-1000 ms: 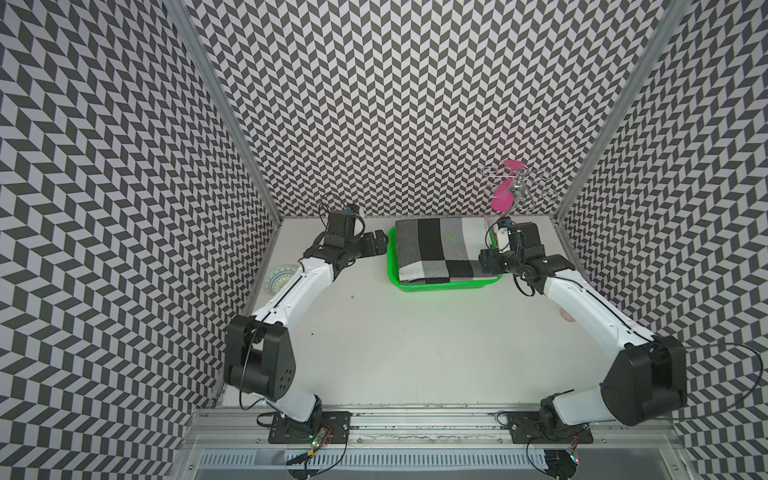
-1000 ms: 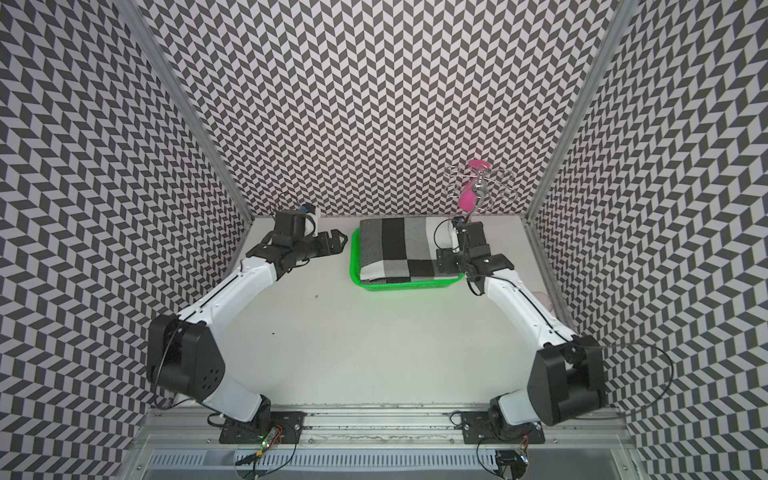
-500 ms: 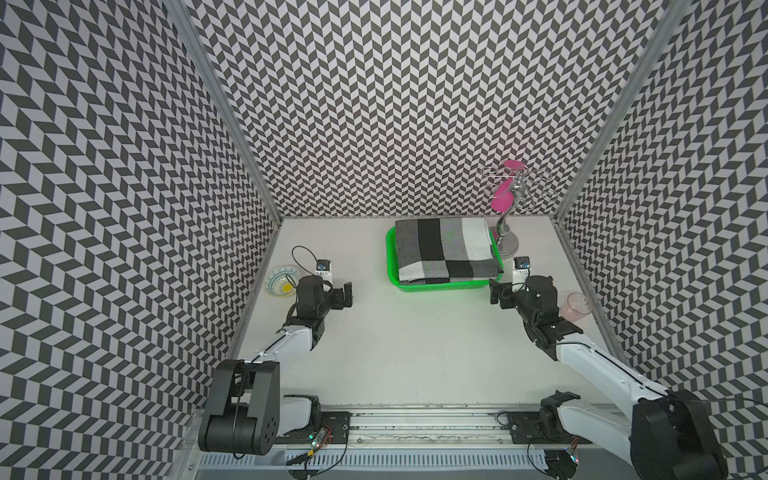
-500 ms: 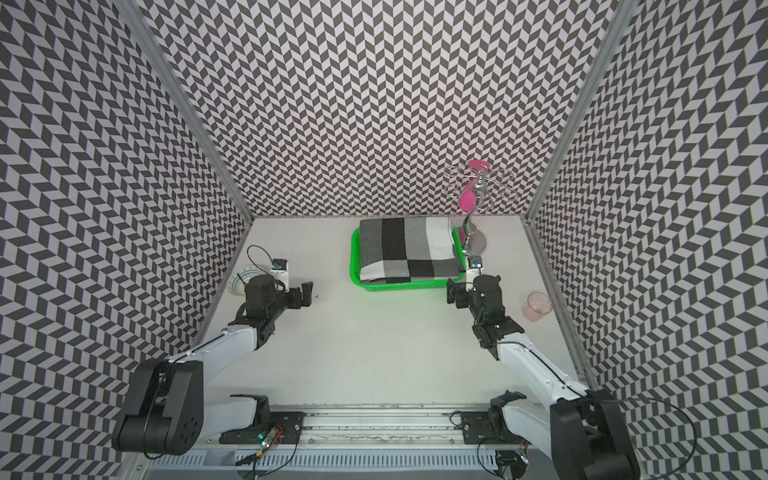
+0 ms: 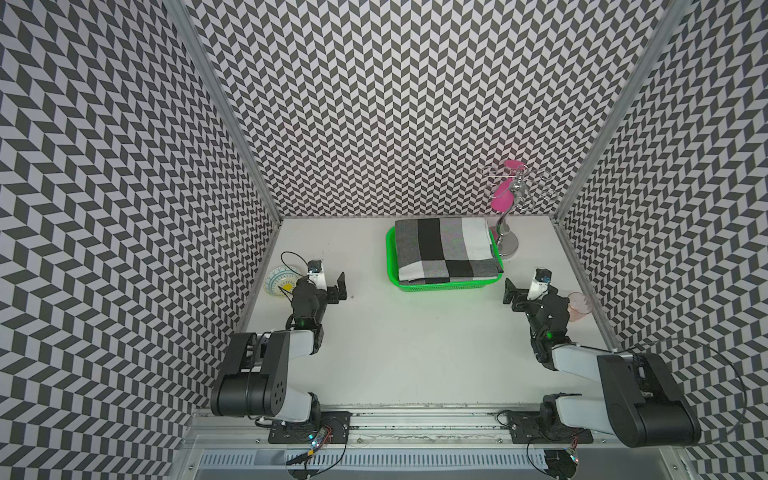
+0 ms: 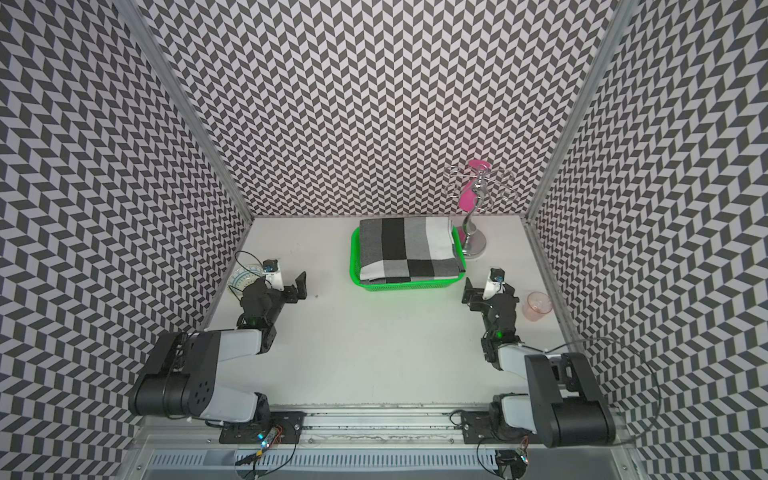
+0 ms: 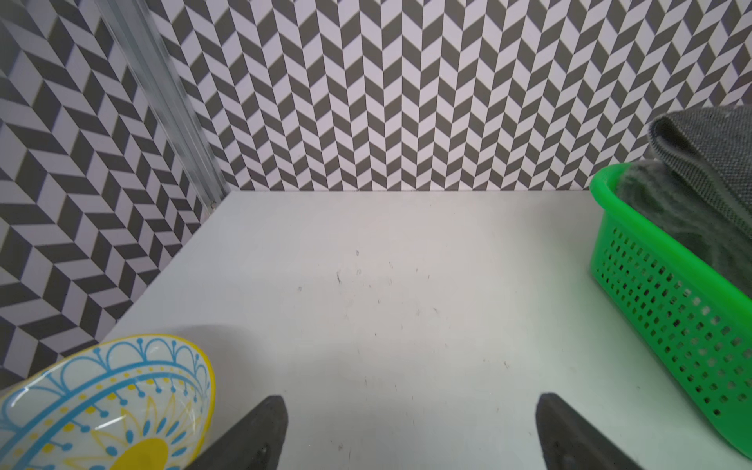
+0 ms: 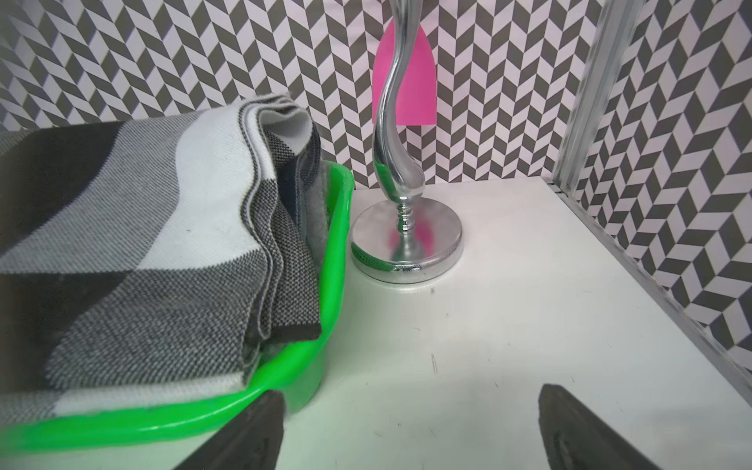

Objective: Put the folded scarf in the basket
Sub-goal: Reset both arms

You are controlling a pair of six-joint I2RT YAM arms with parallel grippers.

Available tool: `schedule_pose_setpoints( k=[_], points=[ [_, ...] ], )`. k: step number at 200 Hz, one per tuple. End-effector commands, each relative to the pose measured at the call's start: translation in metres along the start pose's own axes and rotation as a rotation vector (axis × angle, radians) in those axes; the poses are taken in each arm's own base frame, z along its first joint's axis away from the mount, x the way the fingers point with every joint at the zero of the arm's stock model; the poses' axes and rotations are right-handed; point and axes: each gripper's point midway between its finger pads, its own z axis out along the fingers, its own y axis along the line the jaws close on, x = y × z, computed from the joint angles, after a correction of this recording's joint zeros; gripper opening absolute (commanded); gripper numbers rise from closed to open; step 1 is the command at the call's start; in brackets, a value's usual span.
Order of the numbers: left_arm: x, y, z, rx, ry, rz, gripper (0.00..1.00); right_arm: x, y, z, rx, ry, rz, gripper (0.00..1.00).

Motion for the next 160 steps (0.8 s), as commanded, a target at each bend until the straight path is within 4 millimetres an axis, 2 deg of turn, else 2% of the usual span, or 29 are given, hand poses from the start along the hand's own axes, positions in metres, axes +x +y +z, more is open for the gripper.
schedule_pose_setpoints(
  k=[1,27,55,73,87,113,160],
  points=[
    [-0.017,0.006,-0.008,-0.038,-0.132,0.008,0.99,-0.036,0.0,0.01,0.0,-0.13,-0.011,1.0],
    [-0.014,0.006,-0.008,-0.038,-0.121,0.005,0.99,-0.027,-0.009,0.018,0.037,-0.137,0.009,1.0],
    [-0.011,0.005,-0.012,-0.036,-0.138,0.008,1.0,-0.024,-0.006,0.022,0.026,-0.12,0.0,1.0],
    [-0.01,0.006,-0.012,-0.041,-0.134,0.007,0.99,-0.018,0.001,0.014,-0.021,-0.145,-0.025,1.0],
    [-0.011,0.006,-0.012,-0.041,-0.139,0.007,1.0,-0.026,0.001,0.008,-0.02,-0.214,-0.017,1.0],
    [-0.01,0.006,-0.011,-0.041,-0.135,0.005,0.99,-0.019,0.001,0.017,-0.02,-0.138,-0.027,0.99],
    [-0.012,0.006,-0.014,-0.041,-0.142,0.007,0.99,-0.021,0.002,0.014,-0.023,-0.156,-0.025,1.0]
  ],
)
